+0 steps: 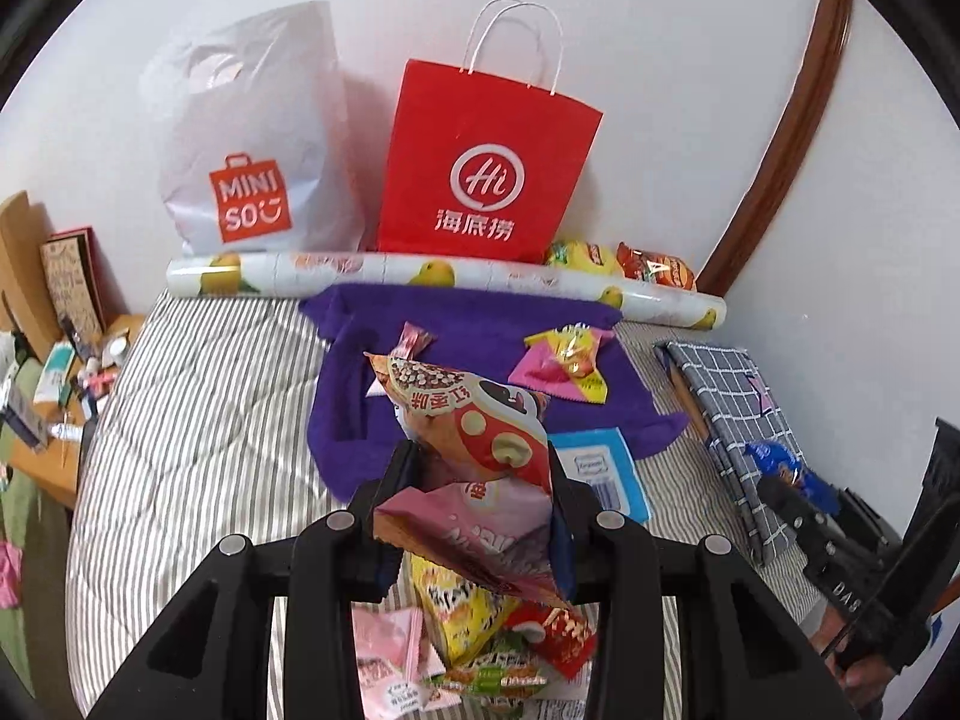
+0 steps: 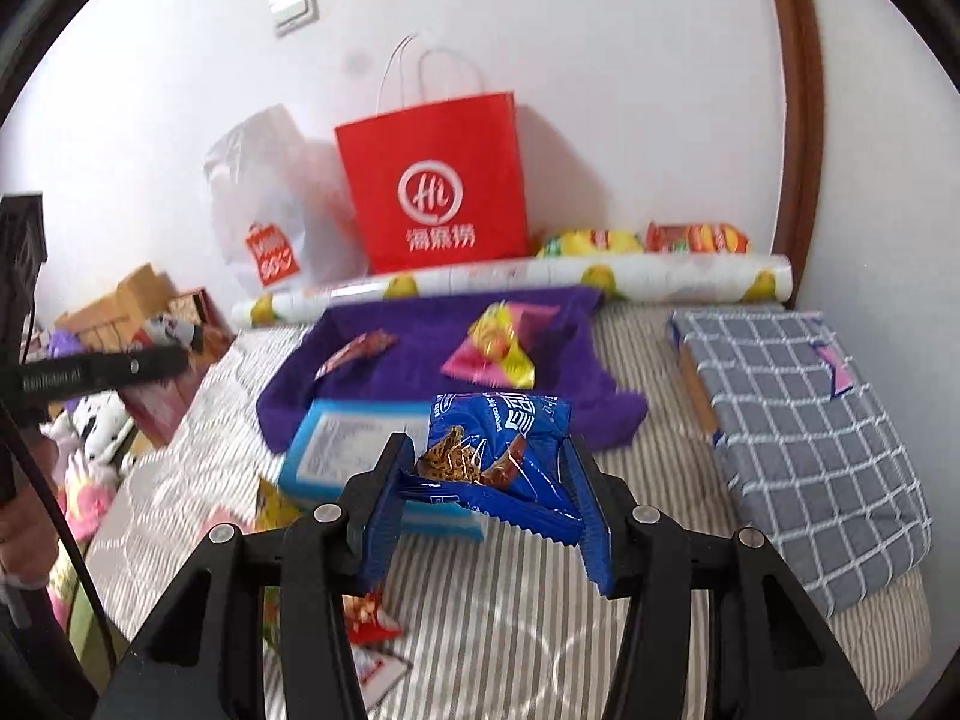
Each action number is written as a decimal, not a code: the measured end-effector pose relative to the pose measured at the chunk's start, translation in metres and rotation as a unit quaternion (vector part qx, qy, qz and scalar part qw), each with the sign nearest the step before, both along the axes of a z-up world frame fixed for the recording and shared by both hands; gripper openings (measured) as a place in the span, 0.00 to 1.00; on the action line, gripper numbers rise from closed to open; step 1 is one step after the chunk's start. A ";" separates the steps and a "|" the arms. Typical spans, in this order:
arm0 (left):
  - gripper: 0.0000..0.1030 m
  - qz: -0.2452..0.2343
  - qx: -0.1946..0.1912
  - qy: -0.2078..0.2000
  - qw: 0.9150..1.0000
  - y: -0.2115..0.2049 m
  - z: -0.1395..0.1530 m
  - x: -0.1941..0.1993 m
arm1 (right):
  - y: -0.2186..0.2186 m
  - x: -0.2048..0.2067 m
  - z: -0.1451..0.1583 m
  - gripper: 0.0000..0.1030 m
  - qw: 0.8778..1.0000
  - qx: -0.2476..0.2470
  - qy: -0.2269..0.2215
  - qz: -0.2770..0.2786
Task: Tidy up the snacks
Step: 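Carry snack bags with left tool while right tool carries blue packet to towel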
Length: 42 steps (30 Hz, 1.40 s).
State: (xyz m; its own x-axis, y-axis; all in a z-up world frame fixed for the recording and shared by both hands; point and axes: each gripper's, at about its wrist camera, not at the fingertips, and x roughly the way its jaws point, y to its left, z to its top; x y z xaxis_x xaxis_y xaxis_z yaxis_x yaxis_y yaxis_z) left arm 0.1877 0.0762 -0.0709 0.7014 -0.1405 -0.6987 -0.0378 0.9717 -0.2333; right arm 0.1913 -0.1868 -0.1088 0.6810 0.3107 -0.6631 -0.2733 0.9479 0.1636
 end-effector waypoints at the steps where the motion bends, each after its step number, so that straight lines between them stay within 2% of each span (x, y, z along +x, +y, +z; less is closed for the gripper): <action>1: 0.35 0.000 0.001 -0.001 1.000 0.000 0.001 0.004 | 0.000 0.005 0.003 0.49 1.000 0.001 -0.003 -0.005; 14: 0.35 -0.001 0.017 -0.007 1.000 0.002 0.007 0.042 | 0.011 0.061 0.019 0.49 0.999 0.026 -0.016 -0.016; 24: 0.35 -0.001 0.033 0.001 0.999 0.005 0.002 0.079 | 0.026 0.100 0.015 0.49 0.999 0.017 -0.030 -0.012; 34: 0.35 0.005 0.021 0.012 1.000 0.023 -0.007 0.107 | 0.033 0.130 -0.003 0.49 1.000 0.005 -0.022 -0.013; 42: 0.35 0.016 0.006 0.036 0.999 0.031 -0.036 0.125 | 0.027 0.147 -0.033 0.49 1.000 -0.009 0.007 -0.025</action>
State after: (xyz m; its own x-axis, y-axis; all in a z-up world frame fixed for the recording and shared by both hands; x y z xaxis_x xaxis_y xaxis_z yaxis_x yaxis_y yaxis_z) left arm 0.3126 0.1076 -0.1072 0.6533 -0.1108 -0.7490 -0.0853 0.9722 -0.2182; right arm 0.3385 -0.1601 -0.1418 0.6855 0.2653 -0.6781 -0.2235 0.9630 0.1508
